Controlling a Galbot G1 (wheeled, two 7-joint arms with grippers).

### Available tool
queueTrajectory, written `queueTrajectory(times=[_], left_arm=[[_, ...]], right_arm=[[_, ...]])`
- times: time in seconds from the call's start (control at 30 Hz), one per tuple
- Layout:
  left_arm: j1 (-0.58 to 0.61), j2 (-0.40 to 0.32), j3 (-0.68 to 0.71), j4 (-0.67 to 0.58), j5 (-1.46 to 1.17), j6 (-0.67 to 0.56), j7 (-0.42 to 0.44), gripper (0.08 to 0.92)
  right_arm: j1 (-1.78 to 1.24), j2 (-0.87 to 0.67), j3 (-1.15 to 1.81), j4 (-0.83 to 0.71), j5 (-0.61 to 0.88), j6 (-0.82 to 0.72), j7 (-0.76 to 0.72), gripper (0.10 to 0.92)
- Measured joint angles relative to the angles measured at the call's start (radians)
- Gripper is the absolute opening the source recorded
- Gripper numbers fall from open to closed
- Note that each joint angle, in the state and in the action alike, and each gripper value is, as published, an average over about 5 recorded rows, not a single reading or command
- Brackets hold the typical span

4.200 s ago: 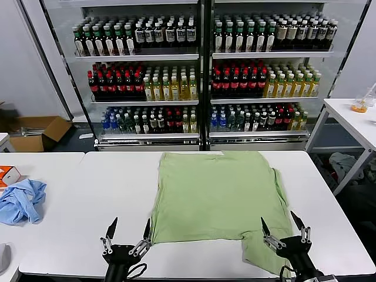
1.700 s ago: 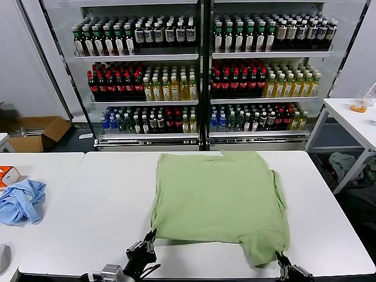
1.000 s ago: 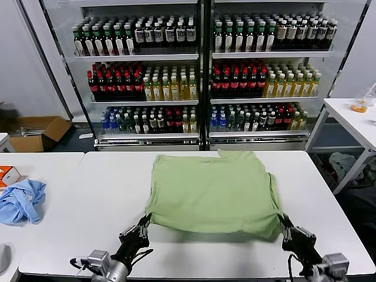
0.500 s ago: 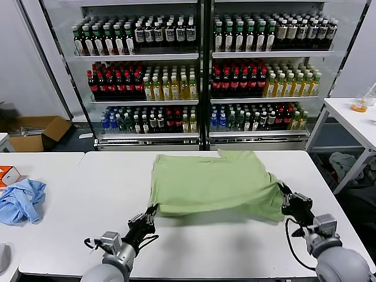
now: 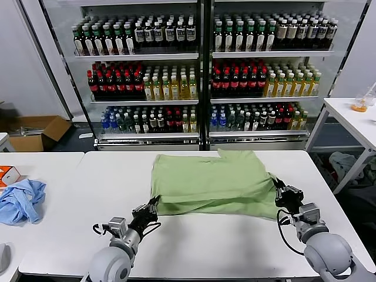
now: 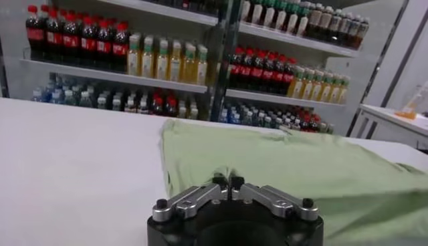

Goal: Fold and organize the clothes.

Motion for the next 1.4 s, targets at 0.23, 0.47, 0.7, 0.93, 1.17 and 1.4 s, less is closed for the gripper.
queueTrajectory(times=[0.23, 0.47, 0.7, 0.93, 1.17, 1.4], left_arm=[[-0.006, -0.009, -0.009, 0.008, -0.003, -0.007, -0.009, 0.399], [0.024, -0.017, -0.026, -0.002, 0.000, -0.010, -0.011, 0.599], [0.033, -0.019, -0.023, 0.009, 0.007, -0.010, -0.010, 0.785], [0.024, -0.021, -0.009, 0.030, 0.009, -0.002, -0.009, 0.822], [0.008, -0.015, 0.005, 0.052, 0.010, 0.001, -0.008, 0.707], [-0.008, -0.008, 0.015, 0.072, 0.004, 0.004, -0.006, 0.508]], right_arm=[[-0.031, 0.019, 0.016, 0.018, -0.026, 0.006, 0.000, 0.560], [-0.106, 0.041, 0.056, 0.057, -0.021, -0.001, 0.024, 0.757], [-0.146, 0.066, 0.074, 0.055, 0.043, -0.037, 0.061, 0.821], [-0.138, 0.087, 0.060, 0.025, 0.129, -0.096, 0.087, 0.823], [-0.100, 0.092, 0.035, -0.014, 0.218, -0.152, 0.103, 0.724], [-0.081, 0.087, 0.027, -0.028, 0.283, -0.184, 0.105, 0.525]])
